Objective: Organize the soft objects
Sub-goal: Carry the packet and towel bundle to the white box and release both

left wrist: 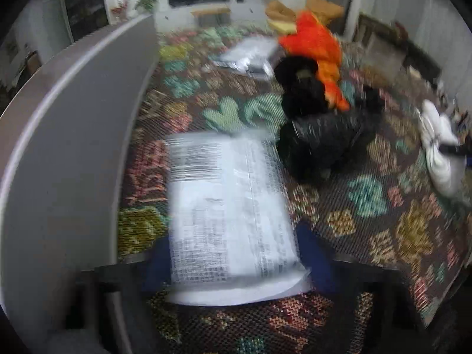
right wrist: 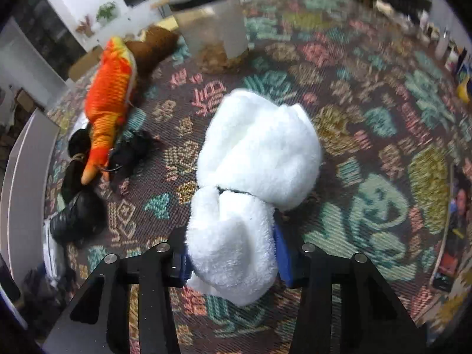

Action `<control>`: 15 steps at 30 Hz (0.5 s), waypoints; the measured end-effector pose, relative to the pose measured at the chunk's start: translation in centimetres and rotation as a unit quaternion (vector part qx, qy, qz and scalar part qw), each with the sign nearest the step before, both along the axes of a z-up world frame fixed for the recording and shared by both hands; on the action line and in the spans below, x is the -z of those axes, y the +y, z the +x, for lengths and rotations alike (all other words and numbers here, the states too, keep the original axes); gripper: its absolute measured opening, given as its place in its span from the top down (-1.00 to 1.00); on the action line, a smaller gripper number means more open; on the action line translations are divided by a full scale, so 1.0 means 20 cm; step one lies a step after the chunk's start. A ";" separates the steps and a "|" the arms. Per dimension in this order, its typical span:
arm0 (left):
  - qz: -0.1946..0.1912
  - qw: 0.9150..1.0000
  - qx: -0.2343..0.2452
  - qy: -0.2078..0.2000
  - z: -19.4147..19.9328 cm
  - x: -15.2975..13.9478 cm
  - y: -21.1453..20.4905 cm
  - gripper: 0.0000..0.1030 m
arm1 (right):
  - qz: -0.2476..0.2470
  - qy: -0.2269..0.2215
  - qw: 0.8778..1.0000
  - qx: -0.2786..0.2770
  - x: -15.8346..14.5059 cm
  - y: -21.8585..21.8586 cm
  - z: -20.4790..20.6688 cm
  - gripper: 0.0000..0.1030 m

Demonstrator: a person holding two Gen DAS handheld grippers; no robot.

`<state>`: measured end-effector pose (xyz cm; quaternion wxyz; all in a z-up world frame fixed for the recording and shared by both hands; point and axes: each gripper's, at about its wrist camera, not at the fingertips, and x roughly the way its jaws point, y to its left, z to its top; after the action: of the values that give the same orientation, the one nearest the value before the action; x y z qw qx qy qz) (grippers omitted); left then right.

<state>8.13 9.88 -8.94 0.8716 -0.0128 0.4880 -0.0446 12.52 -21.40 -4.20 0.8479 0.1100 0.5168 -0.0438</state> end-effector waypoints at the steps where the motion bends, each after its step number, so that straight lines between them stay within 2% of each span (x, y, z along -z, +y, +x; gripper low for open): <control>1: -0.010 1.000 -0.001 0.000 0.00 0.00 0.01 -0.27 | -0.004 -0.013 1.000 -0.004 -0.04 0.00 -0.04 0.20; 5: -0.055 0.998 -0.005 -0.013 -0.07 -0.05 0.03 -0.26 | 0.005 -0.055 0.998 -0.029 -0.16 0.08 -0.13 0.20; 9: -0.103 0.994 0.007 -0.036 -0.16 -0.22 0.04 -0.26 | 0.039 -0.091 0.992 -0.083 -0.34 0.28 -0.18 0.20; 12: -0.123 0.990 0.004 -0.070 -0.24 -0.40 0.13 -0.27 | 0.056 -0.119 0.981 -0.142 -0.47 0.53 -0.20 0.20; 15: -0.117 0.987 -0.018 -0.107 -0.33 -0.57 0.30 -0.27 | 0.079 -0.139 0.966 -0.205 -0.60 0.82 -0.24 0.19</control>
<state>1.59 15.86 2.45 0.9119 -0.1184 0.3833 -0.0866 7.63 -5.09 7.77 0.8908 0.0735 0.4074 0.1871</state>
